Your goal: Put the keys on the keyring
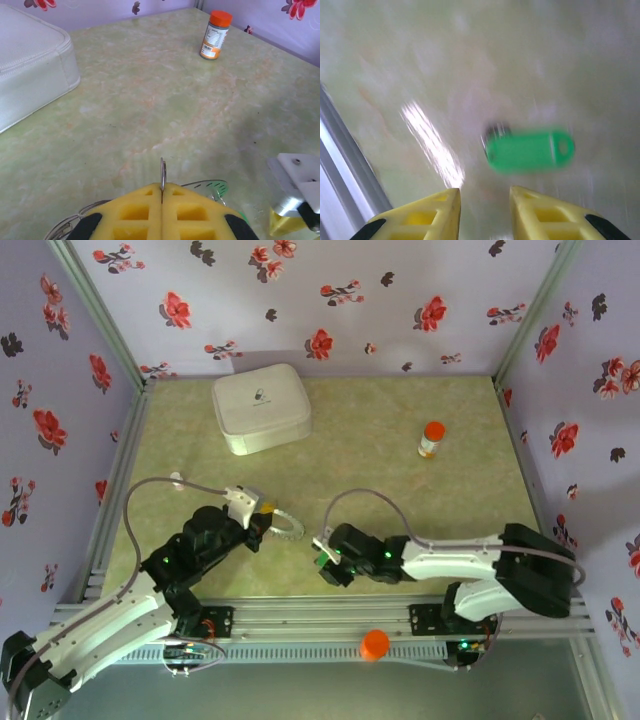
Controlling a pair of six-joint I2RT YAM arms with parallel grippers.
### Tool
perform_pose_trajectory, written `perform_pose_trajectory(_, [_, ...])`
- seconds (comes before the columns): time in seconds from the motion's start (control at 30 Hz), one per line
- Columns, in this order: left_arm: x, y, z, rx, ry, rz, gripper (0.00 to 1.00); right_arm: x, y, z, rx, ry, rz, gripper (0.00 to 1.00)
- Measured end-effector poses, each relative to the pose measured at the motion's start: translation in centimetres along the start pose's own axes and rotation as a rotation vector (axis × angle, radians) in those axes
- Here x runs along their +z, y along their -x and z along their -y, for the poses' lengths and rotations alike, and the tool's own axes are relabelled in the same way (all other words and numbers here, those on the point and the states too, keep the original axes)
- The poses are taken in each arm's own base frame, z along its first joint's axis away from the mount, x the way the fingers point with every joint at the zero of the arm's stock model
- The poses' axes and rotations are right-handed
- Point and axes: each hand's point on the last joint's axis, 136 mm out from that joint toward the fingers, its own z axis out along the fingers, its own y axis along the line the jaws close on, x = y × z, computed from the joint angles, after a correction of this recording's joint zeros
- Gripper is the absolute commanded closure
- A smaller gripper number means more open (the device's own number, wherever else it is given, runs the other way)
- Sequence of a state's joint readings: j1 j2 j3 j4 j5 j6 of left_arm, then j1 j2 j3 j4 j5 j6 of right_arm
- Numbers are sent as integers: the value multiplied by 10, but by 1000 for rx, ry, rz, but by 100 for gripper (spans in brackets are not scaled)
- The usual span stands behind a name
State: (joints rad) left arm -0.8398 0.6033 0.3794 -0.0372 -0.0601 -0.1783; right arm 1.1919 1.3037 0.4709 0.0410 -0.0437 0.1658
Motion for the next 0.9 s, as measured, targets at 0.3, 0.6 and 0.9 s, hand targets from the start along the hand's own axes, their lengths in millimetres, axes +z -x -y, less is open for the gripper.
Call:
perform_pose_trajectory(0.3, [2, -4, 7, 1, -43, 3, 100, -1, 5, 2, -307, -17, 181, 69])
perform_pose_trajectory(0.6, [2, -2, 14, 3, -85, 24, 100, 14, 13, 1, -366, -21, 219, 69])
perform_pose_trajectory(0.9, [2, 0, 17, 4, -105, 33, 100, 19, 19, 3, -373, -27, 250, 76])
